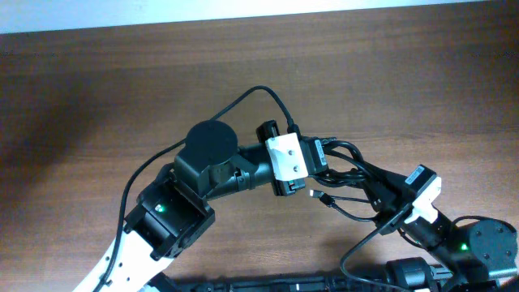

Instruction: Untangle cables

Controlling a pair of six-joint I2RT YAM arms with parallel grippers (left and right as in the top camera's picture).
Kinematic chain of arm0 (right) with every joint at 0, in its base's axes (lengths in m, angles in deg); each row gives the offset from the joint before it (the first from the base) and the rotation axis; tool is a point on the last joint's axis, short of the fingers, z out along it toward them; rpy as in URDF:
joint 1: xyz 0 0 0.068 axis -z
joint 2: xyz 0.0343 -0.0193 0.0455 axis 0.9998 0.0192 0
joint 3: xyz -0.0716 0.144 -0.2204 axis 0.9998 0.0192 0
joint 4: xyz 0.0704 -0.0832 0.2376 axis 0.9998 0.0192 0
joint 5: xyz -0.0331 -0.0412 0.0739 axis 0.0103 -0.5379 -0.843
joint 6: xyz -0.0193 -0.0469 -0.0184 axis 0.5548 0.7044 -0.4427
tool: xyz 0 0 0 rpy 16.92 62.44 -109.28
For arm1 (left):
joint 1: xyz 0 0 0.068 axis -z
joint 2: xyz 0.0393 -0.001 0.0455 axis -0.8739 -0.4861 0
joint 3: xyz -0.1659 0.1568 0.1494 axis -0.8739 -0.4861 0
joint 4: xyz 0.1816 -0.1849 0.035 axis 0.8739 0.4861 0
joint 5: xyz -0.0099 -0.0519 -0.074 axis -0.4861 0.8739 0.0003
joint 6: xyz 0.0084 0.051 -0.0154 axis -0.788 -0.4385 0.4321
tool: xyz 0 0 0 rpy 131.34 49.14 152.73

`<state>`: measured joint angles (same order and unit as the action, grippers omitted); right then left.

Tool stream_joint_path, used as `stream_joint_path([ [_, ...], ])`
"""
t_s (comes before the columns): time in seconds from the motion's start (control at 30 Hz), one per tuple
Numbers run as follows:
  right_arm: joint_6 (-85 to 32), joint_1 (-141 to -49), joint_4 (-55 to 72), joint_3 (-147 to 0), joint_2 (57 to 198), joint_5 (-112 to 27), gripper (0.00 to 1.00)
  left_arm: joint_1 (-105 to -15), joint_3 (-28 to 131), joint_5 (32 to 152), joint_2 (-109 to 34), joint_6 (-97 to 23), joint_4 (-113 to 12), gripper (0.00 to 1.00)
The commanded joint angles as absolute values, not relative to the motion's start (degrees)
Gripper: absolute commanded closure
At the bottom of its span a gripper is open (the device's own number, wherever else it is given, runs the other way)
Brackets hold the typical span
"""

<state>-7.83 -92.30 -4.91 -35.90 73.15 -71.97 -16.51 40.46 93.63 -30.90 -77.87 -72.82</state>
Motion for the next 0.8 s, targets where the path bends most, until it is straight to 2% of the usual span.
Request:
stream_joint_path([
  [0.0, -7.0, -92.2, -3.3, -35.8, 72.6, -72.4, 0.96, -17.2, 41.8, 92.1, -29.8, -75.7, -78.8, 1.00],
  [0.17, -7.0, -92.2, -3.3, -35.8, 72.6, -72.4, 0.96, -17.2, 41.8, 92.0, -30.1, -80.1, -86.1, 1.00],
  [0.4, -7.0, -92.2, -3.3, -35.8, 72.6, -72.4, 0.96, -17.2, 41.8, 92.0, -30.1, -97.2, -89.8, 1.00],
  [0.43, -7.0, -92.2, -3.3, -35.8, 72.6, -72.4, 0.96, -17.2, 41.8, 92.0, -30.1, -97.4, -89.8, 0.82],
  [0.47, -7.0, -92.2, -3.4, -35.8, 72.6, -72.3, 0.96, -17.2, 41.8, 92.1, -30.1, -97.4, -89.1, 0.51],
  [0.5, -7.0, -92.2, -3.5, -35.8, 72.6, -72.3, 0.96, -17.2, 41.8, 92.0, -30.1, -97.4, -87.8, 0.29],
  [0.53, -7.0, -92.2, -3.5, -35.8, 72.6, -72.3, 0.96, -17.2, 41.8, 92.1, -30.1, -97.4, -85.8, 0.18],
  [0.57, -7.0, -92.2, -3.6, -35.8, 72.6, -72.3, 0.96, -17.2, 41.8, 92.1, -30.1, -97.4, -83.7, 0.01],
  [0.67, -7.0, -92.2, -4.0, -35.8, 72.6, -71.9, 0.96, -17.2, 41.8, 92.0, -30.1, -96.9, -77.0, 0.01],
  [0.77, -7.0, -92.2, -5.1, -35.8, 72.6, -71.8, 0.96, -17.2, 41.8, 88.0, -30.1, -88.6, -72.4, 0.01],
])
